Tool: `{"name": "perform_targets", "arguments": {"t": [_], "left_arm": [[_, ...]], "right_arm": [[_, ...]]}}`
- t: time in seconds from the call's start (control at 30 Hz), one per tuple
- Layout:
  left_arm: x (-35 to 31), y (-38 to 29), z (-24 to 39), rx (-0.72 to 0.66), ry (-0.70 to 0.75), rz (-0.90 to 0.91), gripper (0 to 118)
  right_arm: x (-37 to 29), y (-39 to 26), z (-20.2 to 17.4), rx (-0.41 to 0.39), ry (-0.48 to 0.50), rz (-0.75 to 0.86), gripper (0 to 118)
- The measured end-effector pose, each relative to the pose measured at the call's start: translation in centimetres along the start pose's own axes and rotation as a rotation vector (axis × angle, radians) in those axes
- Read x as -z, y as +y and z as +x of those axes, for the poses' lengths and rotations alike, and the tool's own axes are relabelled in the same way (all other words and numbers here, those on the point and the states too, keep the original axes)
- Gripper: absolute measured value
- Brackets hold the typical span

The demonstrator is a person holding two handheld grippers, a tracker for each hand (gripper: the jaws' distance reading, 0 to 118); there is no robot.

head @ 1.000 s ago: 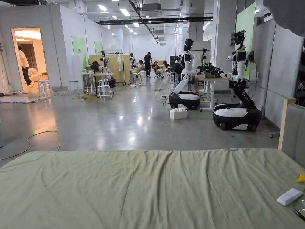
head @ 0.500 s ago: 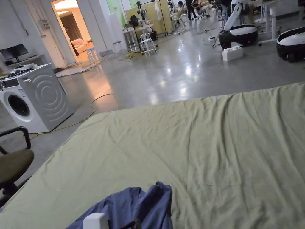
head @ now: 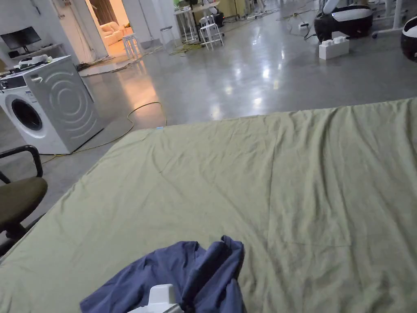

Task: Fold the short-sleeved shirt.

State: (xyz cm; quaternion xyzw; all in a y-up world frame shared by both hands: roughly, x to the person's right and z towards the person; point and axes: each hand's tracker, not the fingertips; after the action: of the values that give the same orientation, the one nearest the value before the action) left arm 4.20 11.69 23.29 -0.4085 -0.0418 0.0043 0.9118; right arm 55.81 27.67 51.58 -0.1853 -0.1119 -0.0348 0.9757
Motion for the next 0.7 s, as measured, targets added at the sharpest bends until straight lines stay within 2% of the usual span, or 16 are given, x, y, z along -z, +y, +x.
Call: {"name": "perform_targets", "arguments": {"t": [0.1, 0.17, 0.3, 0.37, 0.5, 0.6, 0.7], "left_arm": [[0.9, 0.6, -0.2, -0.019, 0.003, -0.054, 10], [0.5, 1.7, -1.8, -0.166, -0.057, -0.076, 9], [-5.3, 5.9, -3.3, -0.325, -0.160, 0.153, 9], [-8.2, 8.4, -2.8, -0.313, -0.186, 0.246, 9], [-12.6, 14.9, 1.6, -0.194, -0.283, 0.383, 9], [-13.5, 19.2, 7.4, -0.076, -0.364, 0.442, 9], [-12.4, 21.4, 15.2, 0.026, -0.476, 0.405, 9]], "right_arm": [[0.1, -0.1, -0.2, -0.002, 0.018, -0.014, 0], [-0.7, 0.1, 0.0, 0.001, 0.030, 0.008, 0], [-1.3, 0.2, 0.7, 0.009, 0.044, 0.029, 0], [-1.4, 0.2, 1.1, 0.018, 0.038, 0.026, 0], [-2.1, -0.1, 2.2, 0.092, 0.040, 0.047, 0], [-2.7, -0.4, 2.8, 0.102, 0.021, 0.055, 0], [-3.4, -0.8, 3.6, 0.103, -0.007, 0.058, 0]]}}
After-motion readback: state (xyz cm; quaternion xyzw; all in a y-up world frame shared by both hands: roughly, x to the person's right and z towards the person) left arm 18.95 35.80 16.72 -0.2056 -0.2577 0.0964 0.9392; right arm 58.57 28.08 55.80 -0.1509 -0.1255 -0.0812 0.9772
